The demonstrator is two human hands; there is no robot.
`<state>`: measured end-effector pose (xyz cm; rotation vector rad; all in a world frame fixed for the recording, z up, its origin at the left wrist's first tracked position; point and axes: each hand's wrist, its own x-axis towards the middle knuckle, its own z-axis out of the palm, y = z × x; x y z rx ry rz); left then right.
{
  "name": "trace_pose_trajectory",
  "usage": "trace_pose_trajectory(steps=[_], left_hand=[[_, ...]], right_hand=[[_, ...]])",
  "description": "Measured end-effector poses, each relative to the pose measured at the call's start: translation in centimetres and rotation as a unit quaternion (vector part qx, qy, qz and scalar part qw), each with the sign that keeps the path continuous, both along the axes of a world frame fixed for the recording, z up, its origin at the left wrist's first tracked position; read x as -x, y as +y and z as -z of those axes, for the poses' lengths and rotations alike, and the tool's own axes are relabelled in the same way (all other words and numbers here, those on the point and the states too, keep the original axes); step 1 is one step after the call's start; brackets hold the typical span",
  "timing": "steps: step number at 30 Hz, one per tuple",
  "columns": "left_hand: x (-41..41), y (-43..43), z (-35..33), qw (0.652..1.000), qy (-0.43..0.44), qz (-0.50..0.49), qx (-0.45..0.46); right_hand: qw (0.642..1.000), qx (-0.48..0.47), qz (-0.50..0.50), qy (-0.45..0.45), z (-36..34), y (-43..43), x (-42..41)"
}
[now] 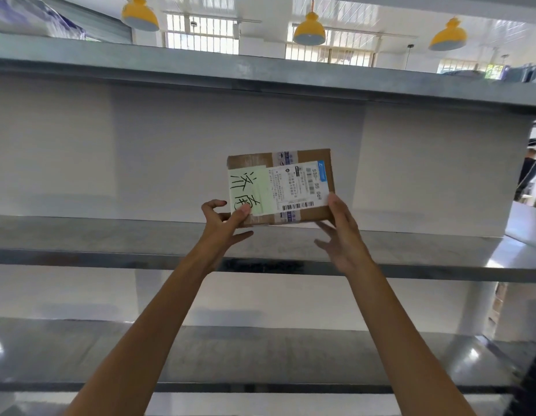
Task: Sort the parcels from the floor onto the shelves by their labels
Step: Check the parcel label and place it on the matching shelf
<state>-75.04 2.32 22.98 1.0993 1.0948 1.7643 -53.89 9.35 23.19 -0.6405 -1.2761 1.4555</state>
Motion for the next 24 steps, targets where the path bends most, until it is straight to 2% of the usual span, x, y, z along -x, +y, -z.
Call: trace_pose_trajectory(steps=[3, 5, 7, 9, 14, 16, 18, 20, 24], left_hand=[[-1.3, 0.2, 0.5, 1.000, 0.019, -0.009, 0.013], [-2.3, 0.3, 1.0, 0.998, 0.047, 0.005, 0.041], [-2.6, 0.4, 1.6, 0.995, 0.075, 0.021, 0.065], [-2.1, 0.4, 1.9, 0.990, 0.121, 0.020, 0.072], [-0.8, -0.3, 0.9, 0.966, 0.256, -0.027, 0.010], [-0.8, -0.5, 0.9, 0.955, 0.295, -0.007, 0.010], [-1.4, -0.8, 1.0, 0.956, 0.292, 0.039, 0.013], [-2.1, -0.8, 1.2, 0.967, 0.245, 0.072, 0.003], [-3.0, -1.2, 1.3, 0.977, 0.204, 0.050, -0.025]], right_hand=[[0.994, 0.084, -0.055, 0.047, 2.1, -0.9, 1.5], [0.989, 0.096, -0.034, 0.108, 2.5, -1.0, 2.4], [0.988, 0.088, 0.002, 0.130, 2.2, -1.0, 2.6], [0.992, 0.062, 0.012, 0.106, 2.0, -0.7, 2.1], [0.999, -0.002, 0.043, 0.007, 1.1, -0.4, 1.1], [0.999, -0.024, 0.046, -0.016, 0.6, -0.7, 1.3], [0.998, -0.038, 0.052, -0.022, 0.1, -0.9, 1.7], [0.997, -0.043, 0.064, -0.015, -0.3, -1.3, 2.1], [0.997, -0.045, 0.064, -0.015, -0.8, -2.3, 3.3]])
